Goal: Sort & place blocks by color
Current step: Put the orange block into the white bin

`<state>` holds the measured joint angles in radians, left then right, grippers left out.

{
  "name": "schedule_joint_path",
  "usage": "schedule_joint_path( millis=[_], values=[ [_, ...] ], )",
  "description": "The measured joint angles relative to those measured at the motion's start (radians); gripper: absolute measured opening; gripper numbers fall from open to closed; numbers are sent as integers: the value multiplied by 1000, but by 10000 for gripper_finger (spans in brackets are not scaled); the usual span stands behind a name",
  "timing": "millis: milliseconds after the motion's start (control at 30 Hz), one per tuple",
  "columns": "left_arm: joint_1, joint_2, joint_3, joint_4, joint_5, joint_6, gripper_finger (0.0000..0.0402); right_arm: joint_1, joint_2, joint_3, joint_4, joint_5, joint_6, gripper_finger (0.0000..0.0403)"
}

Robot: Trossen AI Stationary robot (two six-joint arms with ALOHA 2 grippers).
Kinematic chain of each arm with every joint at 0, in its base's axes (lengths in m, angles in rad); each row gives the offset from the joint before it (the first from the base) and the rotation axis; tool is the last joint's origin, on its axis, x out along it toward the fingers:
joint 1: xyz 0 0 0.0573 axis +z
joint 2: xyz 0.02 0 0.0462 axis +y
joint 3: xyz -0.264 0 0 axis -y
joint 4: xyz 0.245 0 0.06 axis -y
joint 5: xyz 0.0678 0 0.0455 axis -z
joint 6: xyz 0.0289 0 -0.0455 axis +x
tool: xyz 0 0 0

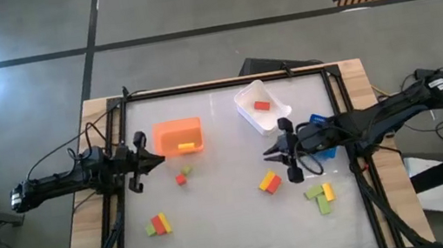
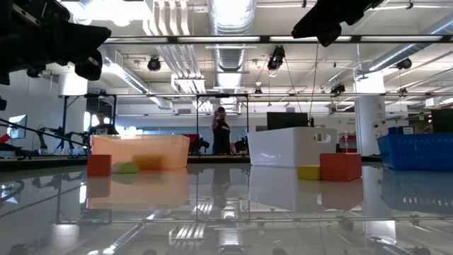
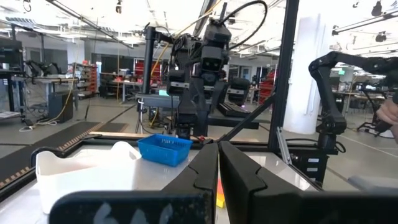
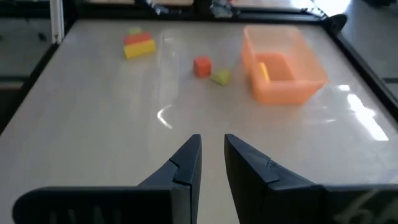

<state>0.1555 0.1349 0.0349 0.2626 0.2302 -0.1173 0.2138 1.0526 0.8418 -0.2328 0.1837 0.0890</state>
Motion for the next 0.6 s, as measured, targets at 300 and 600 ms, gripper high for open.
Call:
schedule_joint_path(
  millis=[300, 600],
  values=[
    [0, 0, 0, 9, 0, -1, 0, 41, 137, 157, -322, -3, 40, 59],
    [0, 2, 0, 16, 0, -3, 0, 72, 274, 253, -562, -109, 122, 59]
  ],
)
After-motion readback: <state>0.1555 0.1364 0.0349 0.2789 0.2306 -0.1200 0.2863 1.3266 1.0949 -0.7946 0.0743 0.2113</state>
